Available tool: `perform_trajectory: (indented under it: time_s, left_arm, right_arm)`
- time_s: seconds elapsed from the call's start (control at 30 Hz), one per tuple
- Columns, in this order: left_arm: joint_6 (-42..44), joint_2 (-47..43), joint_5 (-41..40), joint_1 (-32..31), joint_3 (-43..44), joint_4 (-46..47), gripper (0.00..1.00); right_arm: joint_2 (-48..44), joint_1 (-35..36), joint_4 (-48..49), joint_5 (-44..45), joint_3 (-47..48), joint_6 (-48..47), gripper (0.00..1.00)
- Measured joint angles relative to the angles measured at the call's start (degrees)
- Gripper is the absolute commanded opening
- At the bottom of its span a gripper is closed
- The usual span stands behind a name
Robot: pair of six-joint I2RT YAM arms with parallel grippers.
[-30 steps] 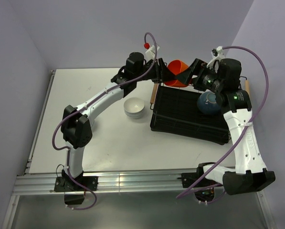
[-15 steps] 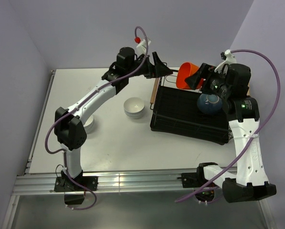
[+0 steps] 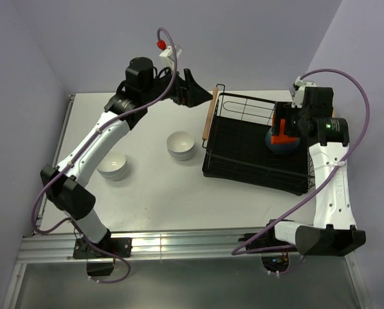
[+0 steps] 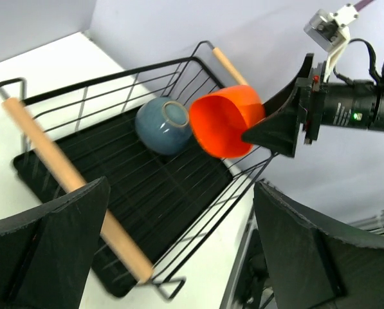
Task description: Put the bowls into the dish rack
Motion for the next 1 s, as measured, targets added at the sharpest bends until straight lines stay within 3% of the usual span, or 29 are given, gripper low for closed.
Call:
perform_trajectory:
  time_s: [0.4,1.0]
  left_arm:
    - [2.4,-3.3,-8.2,4.0,-3.4,-11.1,0.99]
    - [1.9,-7.8,-12.1,10.8,-10.5,-13.4,1.00]
  right_arm:
    - [0.9,0.4,-5.9,16.7,-7.0,-8.9,0.00]
    - [7.0,3.6,1.7,32.6,-20.0,-13.1,0.00]
